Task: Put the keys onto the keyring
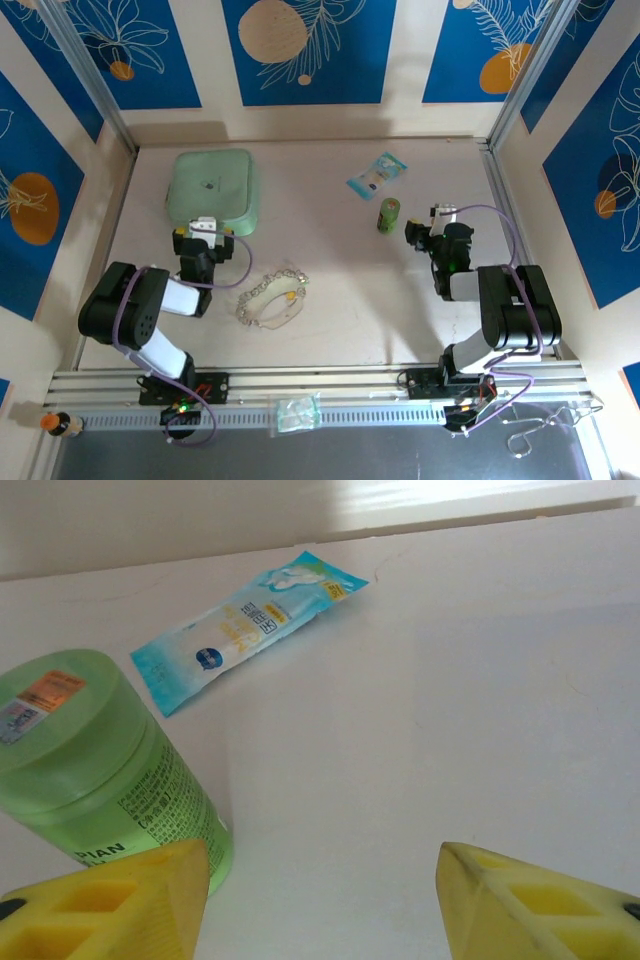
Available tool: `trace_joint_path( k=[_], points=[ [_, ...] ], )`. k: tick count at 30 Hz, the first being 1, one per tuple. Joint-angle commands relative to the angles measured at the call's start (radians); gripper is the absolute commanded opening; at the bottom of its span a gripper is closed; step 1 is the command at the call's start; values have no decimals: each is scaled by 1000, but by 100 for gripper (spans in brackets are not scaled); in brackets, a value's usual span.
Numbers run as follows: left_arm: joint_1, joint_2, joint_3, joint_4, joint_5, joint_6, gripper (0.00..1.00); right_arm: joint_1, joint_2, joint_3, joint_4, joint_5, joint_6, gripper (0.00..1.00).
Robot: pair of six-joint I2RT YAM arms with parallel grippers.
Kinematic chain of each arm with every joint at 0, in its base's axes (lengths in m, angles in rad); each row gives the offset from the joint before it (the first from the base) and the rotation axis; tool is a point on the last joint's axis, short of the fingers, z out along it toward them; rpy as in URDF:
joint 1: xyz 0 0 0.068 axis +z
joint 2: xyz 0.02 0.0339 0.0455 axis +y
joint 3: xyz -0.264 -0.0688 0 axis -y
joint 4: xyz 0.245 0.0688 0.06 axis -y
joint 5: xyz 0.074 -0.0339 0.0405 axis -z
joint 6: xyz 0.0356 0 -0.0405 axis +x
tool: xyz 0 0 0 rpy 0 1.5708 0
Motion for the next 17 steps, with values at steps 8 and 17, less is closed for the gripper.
trace_joint_path(
  k=[8, 17],
  points=[
    [16, -15, 20, -16, 24, -10, 100, 4, 1, 16, -16, 53, 5, 62],
    [56, -25, 44, -84, 94, -38, 100, 4, 1, 17, -20, 52, 5, 62]
  ],
)
